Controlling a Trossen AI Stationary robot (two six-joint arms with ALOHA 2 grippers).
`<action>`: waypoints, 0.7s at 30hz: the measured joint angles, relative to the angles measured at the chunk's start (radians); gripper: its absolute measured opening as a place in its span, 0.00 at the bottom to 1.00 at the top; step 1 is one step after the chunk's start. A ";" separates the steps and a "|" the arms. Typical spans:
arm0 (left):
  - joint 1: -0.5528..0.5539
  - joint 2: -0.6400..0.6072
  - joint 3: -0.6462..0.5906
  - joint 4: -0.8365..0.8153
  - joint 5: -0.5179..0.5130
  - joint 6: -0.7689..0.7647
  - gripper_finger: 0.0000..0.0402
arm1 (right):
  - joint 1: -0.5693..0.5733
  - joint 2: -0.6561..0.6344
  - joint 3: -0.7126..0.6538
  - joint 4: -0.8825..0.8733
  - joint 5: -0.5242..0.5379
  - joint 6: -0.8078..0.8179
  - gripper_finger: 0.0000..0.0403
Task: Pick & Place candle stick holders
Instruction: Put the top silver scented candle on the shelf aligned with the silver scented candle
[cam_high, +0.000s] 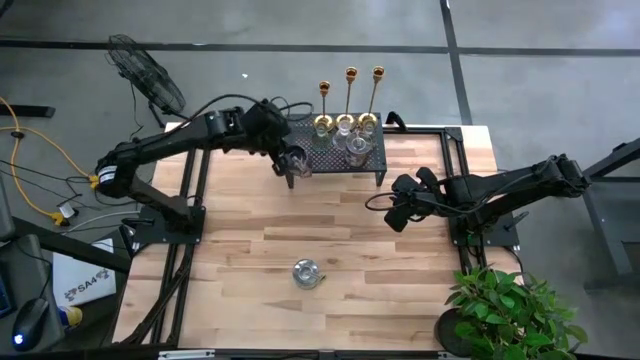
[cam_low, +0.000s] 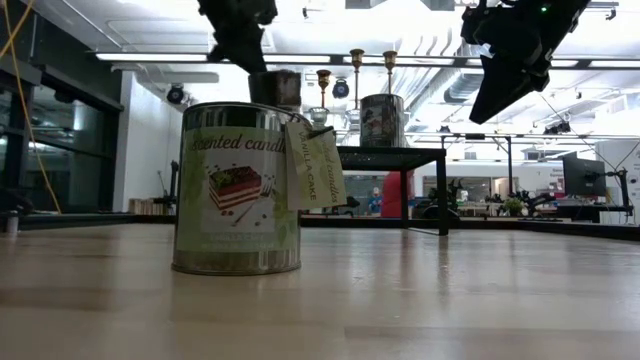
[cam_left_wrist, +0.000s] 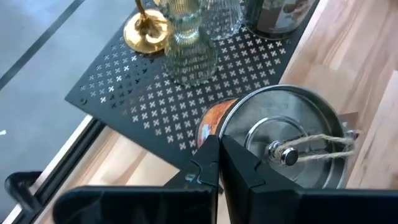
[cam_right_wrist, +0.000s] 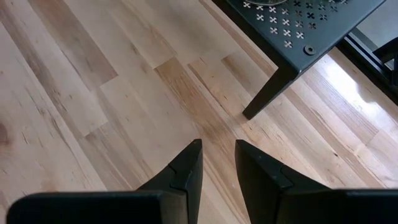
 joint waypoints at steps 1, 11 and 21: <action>0.010 0.009 0.000 0.014 0.019 0.007 0.00 | 0.000 0.000 0.000 0.001 0.000 0.000 0.22; 0.034 0.105 0.000 0.157 0.079 0.017 0.00 | 0.000 0.000 0.000 0.001 0.000 0.000 0.22; 0.035 0.146 0.000 0.239 0.061 0.010 0.00 | 0.000 0.000 0.000 0.001 0.000 0.000 0.22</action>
